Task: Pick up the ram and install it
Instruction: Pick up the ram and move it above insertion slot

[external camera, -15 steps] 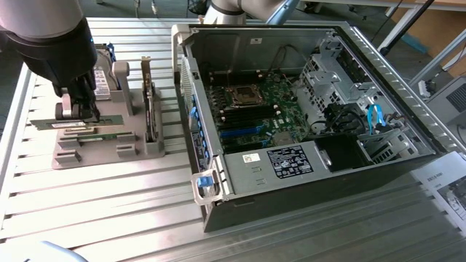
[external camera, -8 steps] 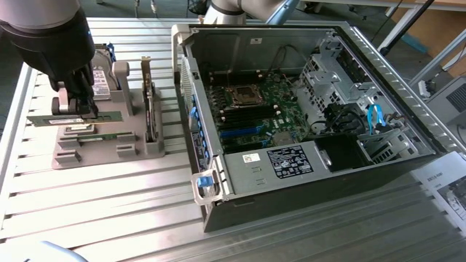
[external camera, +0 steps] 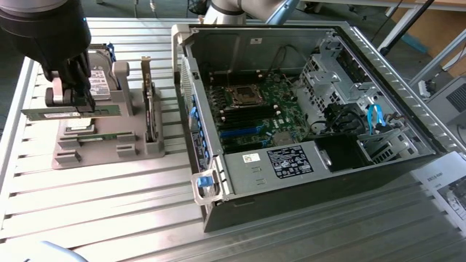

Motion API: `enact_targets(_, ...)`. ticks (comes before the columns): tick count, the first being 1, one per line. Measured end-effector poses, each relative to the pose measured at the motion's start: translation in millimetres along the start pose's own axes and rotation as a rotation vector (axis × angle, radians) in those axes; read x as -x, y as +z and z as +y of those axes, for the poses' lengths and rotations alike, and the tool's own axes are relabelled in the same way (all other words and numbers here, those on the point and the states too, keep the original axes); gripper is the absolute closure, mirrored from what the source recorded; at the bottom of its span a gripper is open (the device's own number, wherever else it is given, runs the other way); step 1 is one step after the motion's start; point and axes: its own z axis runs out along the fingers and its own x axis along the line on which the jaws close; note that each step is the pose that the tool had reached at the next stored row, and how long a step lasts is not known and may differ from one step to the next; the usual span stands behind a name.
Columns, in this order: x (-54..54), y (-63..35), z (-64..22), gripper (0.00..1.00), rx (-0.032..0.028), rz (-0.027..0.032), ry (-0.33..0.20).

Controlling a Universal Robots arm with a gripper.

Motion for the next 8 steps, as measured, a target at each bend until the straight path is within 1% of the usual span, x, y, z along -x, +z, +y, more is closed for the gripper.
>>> enact_targets(8, 0.4, -12.8, 0.1, 0.88, 0.0000, 0.0000, 0.000)
